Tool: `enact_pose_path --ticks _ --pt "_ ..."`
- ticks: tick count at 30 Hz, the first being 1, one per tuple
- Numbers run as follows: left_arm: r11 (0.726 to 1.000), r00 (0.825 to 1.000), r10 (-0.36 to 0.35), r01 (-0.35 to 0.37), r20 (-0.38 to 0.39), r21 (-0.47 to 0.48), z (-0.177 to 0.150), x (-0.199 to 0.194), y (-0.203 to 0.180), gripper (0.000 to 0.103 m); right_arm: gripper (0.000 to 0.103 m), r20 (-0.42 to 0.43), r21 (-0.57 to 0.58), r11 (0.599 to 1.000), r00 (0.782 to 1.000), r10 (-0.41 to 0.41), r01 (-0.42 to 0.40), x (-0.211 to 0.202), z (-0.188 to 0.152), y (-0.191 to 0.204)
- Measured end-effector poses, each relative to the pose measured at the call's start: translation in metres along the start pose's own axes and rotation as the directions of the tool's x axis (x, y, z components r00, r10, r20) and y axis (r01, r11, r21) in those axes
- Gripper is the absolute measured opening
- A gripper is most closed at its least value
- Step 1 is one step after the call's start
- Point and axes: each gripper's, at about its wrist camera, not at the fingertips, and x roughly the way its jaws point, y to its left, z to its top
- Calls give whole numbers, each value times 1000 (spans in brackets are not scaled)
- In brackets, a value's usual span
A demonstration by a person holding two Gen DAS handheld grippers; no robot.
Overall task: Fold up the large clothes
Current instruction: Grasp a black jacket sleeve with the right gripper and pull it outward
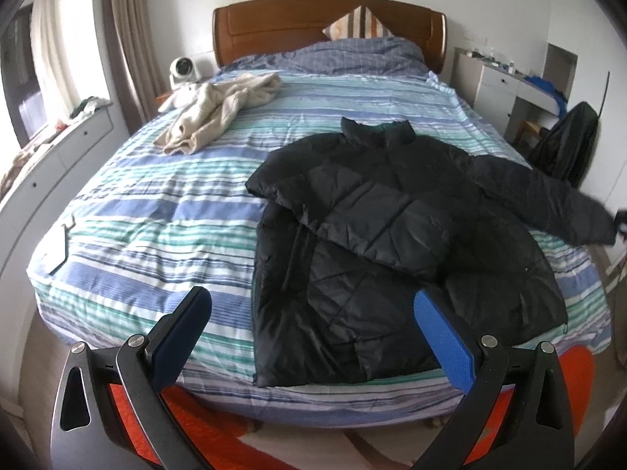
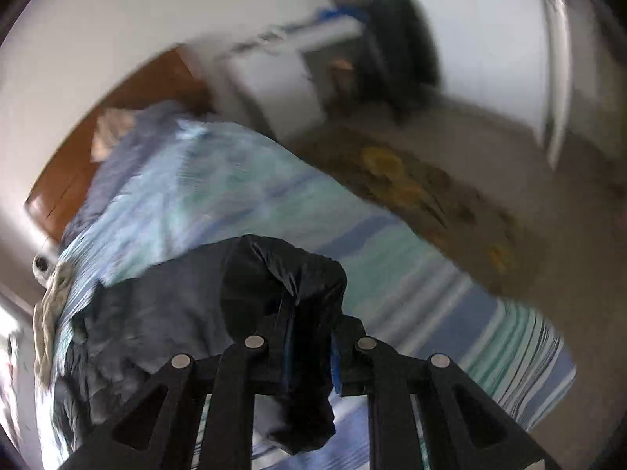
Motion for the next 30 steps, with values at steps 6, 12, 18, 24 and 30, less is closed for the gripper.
enact_pose_path --ticks 6,12,18,24,30 --pt "1000 1000 8 -8 -4 19 3 0 -6 103 57 46 95 986 989 -140 136 8 -6 -51" --pt "999 999 -22 24 -40 42 5 13 -19 103 58 100 11 979 974 203 -205 -14 -8 -33" --pt "994 999 -42 43 -5 105 8 11 -41 103 54 -118 125 986 985 128 -113 85 -38 -34" --pt "965 997 -75 69 17 252 15 22 -39 103 54 64 -41 996 995 -82 84 58 -63 -5" --pt "786 973 -218 218 -71 578 22 83 -97 103 56 109 -297 955 993 39 -5 -12 -116 45"
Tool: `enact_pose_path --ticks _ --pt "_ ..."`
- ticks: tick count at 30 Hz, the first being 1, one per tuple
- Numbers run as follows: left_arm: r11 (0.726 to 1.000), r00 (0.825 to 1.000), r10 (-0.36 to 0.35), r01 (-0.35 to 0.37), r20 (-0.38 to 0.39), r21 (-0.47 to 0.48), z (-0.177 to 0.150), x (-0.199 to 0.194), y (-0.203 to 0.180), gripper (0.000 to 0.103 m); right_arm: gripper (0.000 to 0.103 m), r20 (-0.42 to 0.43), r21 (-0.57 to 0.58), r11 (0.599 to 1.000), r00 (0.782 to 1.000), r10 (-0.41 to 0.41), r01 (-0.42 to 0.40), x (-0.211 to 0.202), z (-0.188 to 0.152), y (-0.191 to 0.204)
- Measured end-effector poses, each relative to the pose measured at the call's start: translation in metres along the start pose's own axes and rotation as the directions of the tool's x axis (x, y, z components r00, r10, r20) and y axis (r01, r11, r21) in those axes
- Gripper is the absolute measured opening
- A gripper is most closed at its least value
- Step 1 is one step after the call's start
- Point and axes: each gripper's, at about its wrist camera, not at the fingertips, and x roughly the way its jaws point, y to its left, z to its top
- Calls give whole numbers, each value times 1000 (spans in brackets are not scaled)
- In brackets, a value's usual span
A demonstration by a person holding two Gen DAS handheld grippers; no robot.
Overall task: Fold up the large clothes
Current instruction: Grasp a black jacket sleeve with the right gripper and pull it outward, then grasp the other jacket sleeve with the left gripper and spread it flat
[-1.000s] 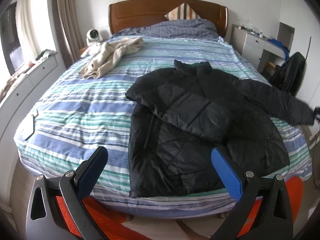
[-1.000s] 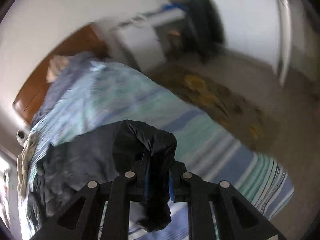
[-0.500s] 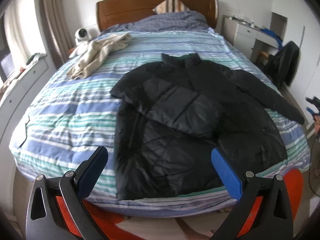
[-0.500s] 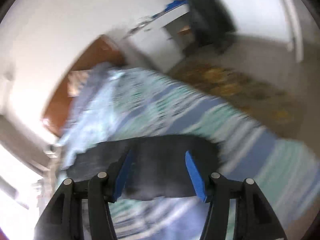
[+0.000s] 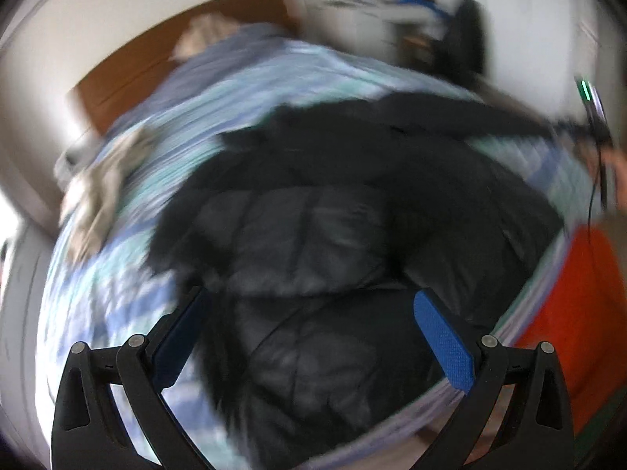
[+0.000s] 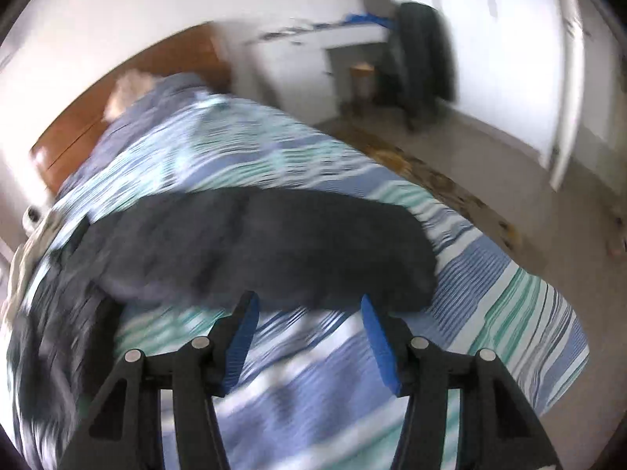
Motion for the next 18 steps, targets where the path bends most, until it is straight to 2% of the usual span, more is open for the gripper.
enact_pose_path --ticks 2,4,7,8,9,10,11,13,15,18 --pt "995 1000 -8 8 4 103 9 28 -19 103 56 0 -20 998 999 52 -52 -18 -14 21" --pt "988 998 -48 54 -49 148 18 71 -33 103 56 11 -19 994 995 104 -104 -43 -30 34" --pt "993 984 -55 72 -167 98 24 135 -32 103 56 32 -39 983 983 181 -179 -72 -54 61" --pt "995 979 -70 83 -193 59 23 149 -27 100 56 39 -57 978 979 201 -198 -80 -61 73" --pt "994 975 -108 111 -194 8 23 155 -21 93 57 44 -82 974 975 217 -213 -88 -69 86" --pt "989 973 -148 143 -177 -44 24 155 -14 68 57 45 -104 969 973 228 -222 -92 -74 94" --pt "987 975 -149 138 -166 -79 25 149 -7 38 57 46 -145 961 969 243 -234 -98 -81 108" --pt "988 984 -121 107 -129 -110 28 130 7 29 57 59 -200 951 965 254 -238 -108 -91 126" --pt "979 993 -99 87 -58 -182 29 97 37 28 57 61 -247 935 959 277 -254 -117 -98 145" --pt "946 999 20 -7 37 -325 24 34 111 28 57 51 -282 913 945 322 -295 -124 -103 165"
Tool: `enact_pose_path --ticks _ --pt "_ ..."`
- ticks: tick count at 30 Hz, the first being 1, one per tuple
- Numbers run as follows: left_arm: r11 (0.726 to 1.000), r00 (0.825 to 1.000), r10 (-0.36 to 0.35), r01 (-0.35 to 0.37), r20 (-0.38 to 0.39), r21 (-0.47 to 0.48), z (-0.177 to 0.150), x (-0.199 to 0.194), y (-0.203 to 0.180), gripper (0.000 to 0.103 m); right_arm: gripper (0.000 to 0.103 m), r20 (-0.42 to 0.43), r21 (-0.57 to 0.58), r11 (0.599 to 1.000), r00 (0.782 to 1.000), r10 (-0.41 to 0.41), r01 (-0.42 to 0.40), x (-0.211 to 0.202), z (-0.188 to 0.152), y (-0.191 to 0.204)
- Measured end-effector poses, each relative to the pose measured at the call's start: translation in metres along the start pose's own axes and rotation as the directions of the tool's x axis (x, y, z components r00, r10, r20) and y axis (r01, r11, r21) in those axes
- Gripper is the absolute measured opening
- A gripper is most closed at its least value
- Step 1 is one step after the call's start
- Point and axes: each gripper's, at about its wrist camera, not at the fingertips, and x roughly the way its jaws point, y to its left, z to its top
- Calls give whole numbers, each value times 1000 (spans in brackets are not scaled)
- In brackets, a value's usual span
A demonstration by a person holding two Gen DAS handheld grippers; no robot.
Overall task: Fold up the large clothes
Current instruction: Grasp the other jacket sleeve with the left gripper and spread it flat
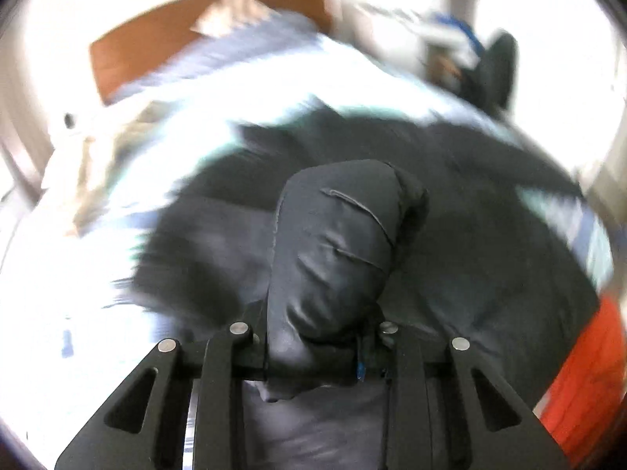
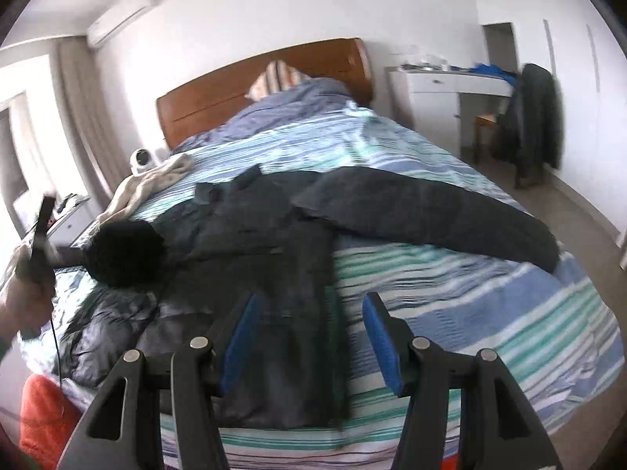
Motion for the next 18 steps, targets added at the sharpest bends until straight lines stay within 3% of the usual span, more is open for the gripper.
enact_pose_path --ticks 3,5,10,14,18 --pt "975 989 131 -116 69 -188 1 -52 88 28 57 6 -46 999 1000 20 -20 0 2 22" --pt "930 970 234 -205 61 -307 -12 -74 146 28 57 0 -66 997 999 39 -39 1 2 32" --pt "750 906 417 -391 -77 -533 -72 -75 265 29 57 -37 -79 992 995 91 -94 10 5 53" --pt "624 878 424 -461 -223 -630 -129 -43 312 29 57 -56 -95 987 991 123 -128 9 5 69" --pt "556 858 389 -509 -336 -657 -169 -13 332 29 57 -90 -113 984 988 126 -136 9 -2 81"
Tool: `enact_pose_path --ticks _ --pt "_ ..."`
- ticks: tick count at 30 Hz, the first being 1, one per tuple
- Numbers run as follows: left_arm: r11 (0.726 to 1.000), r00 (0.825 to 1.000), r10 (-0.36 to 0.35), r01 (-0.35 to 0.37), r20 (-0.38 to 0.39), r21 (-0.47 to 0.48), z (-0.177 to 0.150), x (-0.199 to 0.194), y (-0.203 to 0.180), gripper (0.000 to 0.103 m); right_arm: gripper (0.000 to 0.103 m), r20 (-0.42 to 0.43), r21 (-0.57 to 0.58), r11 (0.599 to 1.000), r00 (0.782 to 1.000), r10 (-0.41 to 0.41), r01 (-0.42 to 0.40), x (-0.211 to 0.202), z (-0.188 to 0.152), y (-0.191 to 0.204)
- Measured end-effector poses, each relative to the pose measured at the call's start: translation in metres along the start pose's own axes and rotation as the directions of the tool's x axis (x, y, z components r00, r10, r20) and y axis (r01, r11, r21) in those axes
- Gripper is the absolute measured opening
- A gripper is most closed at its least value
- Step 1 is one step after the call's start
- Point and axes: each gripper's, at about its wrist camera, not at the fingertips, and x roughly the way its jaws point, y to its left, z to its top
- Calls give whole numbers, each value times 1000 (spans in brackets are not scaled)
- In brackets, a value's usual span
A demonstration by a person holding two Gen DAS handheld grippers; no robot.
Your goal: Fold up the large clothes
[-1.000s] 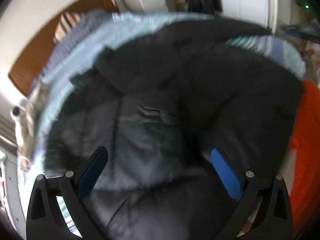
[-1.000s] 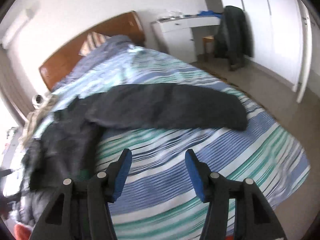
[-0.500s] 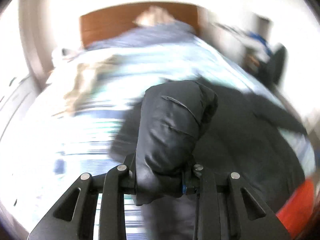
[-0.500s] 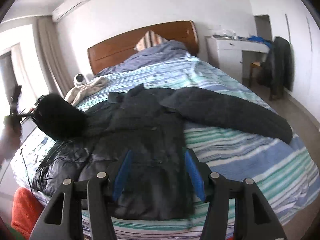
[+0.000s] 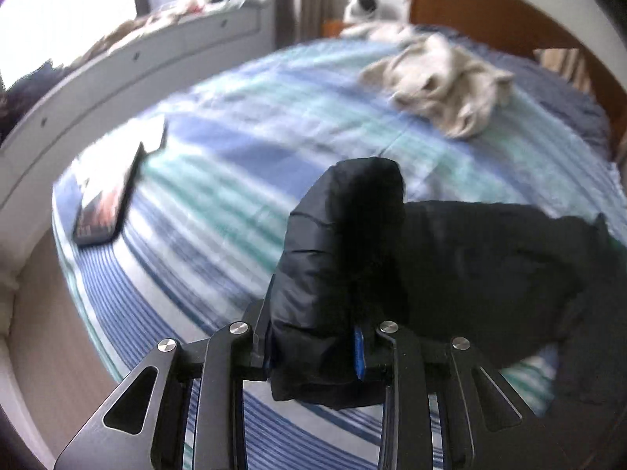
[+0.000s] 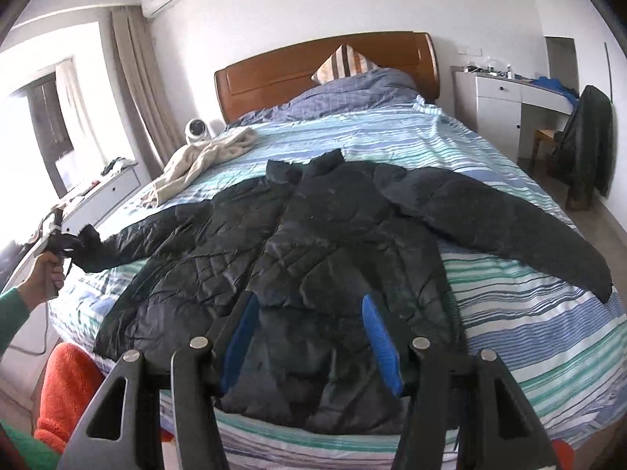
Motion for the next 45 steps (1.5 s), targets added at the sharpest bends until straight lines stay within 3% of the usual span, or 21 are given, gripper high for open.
enact_pose_path --ticks 3,5,7,9,13,19,23,26,30,33,35,41,43,45 --pt "1000 1000 18 -18 3 -21 -4 -1 7 40 57 -22 -9 1000 1000 -12 12 2 -7 4" --pt "999 1000 26 -26 17 -19 -10 -10 13 58 57 -32 -5 1000 999 -24 24 2 -10 2" --pt "1000 998 30 -29 51 -2 -18 -25 20 66 61 -39 -3 999 998 -50 50 3 -13 -1" --pt "1000 997 1 -3 83 18 -21 -42 17 70 78 -42 0 996 995 -85 85 3 -16 -4" --pt "992 984 -113 103 141 72 -37 -86 -6 86 78 -49 28 993 993 -109 110 6 -19 -13" --pt "941 939 -305 271 159 204 -77 -135 -68 97 78 -27 85 992 995 -92 94 3 -20 -22" --pt "898 921 -366 312 133 310 -111 -154 -116 97 80 -1 92 991 996 -93 93 -3 -21 -22" --pt "861 903 -411 339 126 378 -138 -167 -144 99 80 -38 81 985 988 -152 155 1 -21 -20" --pt "833 889 -449 382 86 400 -168 -168 -164 101 80 -43 55 983 984 -173 175 -1 -19 -14" --pt "820 887 -459 403 46 407 -187 -162 -170 101 80 -59 48 980 980 -191 194 0 -19 -12" --pt "820 895 -446 397 25 412 -197 -153 -173 101 80 -71 40 978 977 -200 203 1 -20 -14" --pt "819 952 -301 286 -53 498 -227 -117 -182 100 80 -118 -12 960 953 -280 280 2 -18 -38" --pt "823 948 -312 304 -66 480 -228 -120 -169 100 80 -157 -13 959 946 -282 284 4 -17 -54" --pt "830 935 -346 341 -74 441 -222 -126 -149 101 80 -222 22 970 947 -232 243 8 -20 -80"
